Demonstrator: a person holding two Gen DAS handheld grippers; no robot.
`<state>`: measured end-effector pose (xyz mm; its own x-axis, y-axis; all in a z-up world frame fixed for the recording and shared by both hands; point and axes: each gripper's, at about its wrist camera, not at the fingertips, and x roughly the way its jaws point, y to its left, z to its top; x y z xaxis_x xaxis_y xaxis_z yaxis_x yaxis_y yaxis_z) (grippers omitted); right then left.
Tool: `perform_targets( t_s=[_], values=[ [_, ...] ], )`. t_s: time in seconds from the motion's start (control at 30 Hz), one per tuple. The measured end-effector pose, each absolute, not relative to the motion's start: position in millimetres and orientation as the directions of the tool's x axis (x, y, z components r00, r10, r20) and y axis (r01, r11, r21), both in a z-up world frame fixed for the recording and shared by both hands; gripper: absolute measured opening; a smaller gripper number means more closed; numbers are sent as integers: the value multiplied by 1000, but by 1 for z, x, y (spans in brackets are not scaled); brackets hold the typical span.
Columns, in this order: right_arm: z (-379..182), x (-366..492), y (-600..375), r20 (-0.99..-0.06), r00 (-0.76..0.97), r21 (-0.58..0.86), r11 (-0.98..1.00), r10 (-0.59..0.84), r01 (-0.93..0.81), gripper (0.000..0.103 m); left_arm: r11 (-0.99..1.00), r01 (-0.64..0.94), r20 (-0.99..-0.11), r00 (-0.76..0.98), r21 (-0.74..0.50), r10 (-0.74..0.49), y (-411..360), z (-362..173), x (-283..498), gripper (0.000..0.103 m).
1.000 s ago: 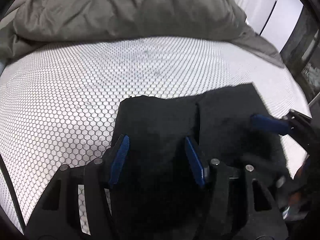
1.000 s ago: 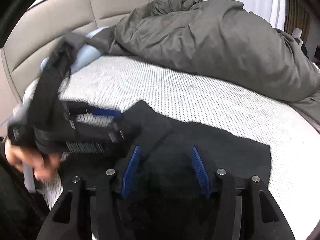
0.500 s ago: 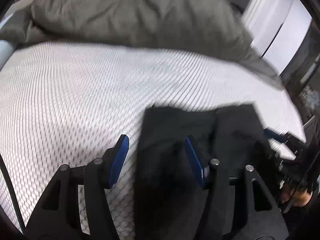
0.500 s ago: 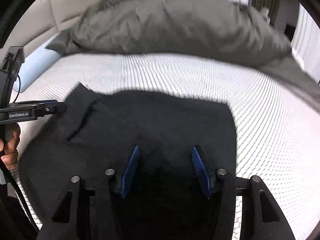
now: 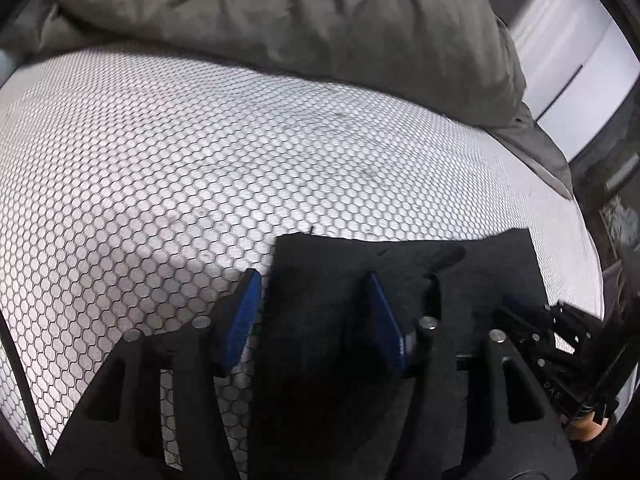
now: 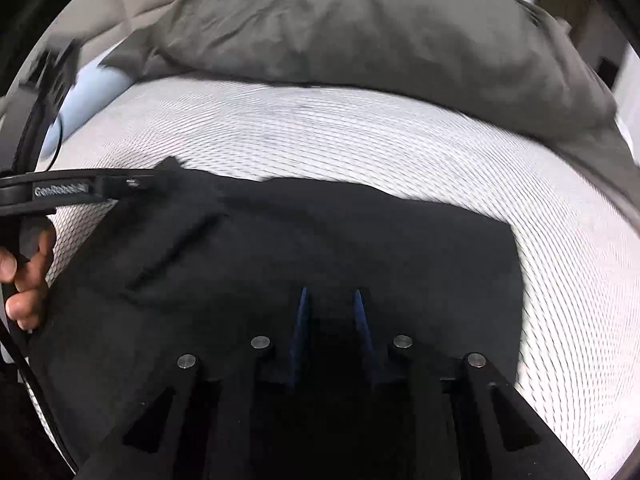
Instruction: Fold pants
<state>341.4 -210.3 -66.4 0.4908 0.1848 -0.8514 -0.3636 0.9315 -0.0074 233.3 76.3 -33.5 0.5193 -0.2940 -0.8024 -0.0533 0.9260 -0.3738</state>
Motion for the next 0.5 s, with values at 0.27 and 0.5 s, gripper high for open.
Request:
perform_targets(
  t_s=[0.27, 0.5],
  values=[
    [-24, 291, -225, -780, 575, 13, 925, 247, -381, 34, 947, -20, -750, 616, -320, -240, 69, 12, 164, 55],
    [-42, 221, -172, -811, 480, 33, 845, 335, -533, 43, 971, 89, -792, 564, -222, -233, 25, 7, 105, 55]
  ],
)
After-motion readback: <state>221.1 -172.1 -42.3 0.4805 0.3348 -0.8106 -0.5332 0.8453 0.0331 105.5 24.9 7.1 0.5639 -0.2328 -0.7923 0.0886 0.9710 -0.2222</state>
